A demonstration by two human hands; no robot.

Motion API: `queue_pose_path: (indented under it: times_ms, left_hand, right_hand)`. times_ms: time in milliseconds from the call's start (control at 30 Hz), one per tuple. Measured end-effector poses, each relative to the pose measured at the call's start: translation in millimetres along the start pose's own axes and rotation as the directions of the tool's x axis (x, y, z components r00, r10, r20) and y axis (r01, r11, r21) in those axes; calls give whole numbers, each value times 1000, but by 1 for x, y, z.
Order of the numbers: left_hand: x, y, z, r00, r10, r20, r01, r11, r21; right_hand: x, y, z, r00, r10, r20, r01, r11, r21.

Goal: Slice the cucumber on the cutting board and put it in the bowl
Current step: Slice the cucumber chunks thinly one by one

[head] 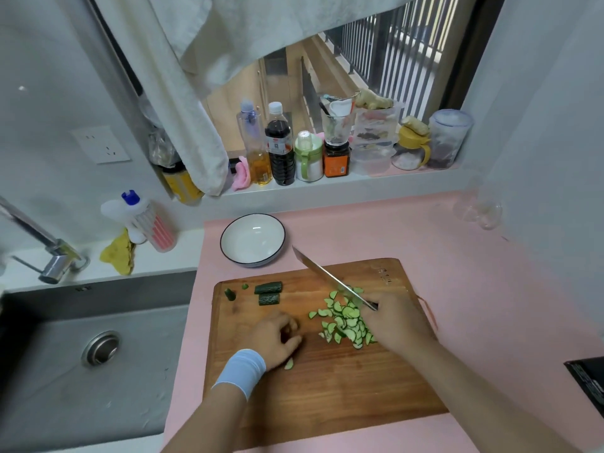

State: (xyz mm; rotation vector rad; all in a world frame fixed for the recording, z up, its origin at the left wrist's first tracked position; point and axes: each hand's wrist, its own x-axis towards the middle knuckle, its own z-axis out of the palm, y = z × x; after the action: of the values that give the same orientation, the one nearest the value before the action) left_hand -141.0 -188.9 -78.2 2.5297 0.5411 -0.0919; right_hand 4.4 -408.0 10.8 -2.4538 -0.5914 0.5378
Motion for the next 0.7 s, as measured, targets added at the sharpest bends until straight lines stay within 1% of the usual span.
queue_pose_path:
  times_ms: [100, 167, 267, 400, 500, 600, 700]
  left_hand:
    - [-19, -21, -3, 996, 83, 36, -87, 990, 114]
    - [-26, -24, -1, 991, 129, 46, -135, 978, 157]
    - [-32, -22, 5, 992, 124, 29, -126, 982, 138]
    - [-30, -21, 11, 991, 130, 12, -131, 978, 163]
    - [-25, -18, 15, 988, 145, -48, -135, 976, 170]
    - [-14, -5, 24, 987, 122, -101, -111, 988, 110]
    - [3, 20, 35, 990, 90, -106, -86, 995, 46]
  right_hand:
    - [0, -14, 12, 1000, 4, 5, -4, 1000, -2]
    - [-2, -23, 20, 1000, -6, 27, 6, 1000, 15]
    - [-5, -34, 29, 998, -23, 53, 23, 1000, -1]
    - [-9, -39, 37, 997, -32, 67, 33, 999, -9]
    - [-13, -39, 38, 998, -31, 63, 31, 1000, -4]
    - [-19, -32, 31, 999, -23, 39, 24, 1000, -17]
    - [-24, -20, 19, 1000, -12, 7, 13, 999, -31]
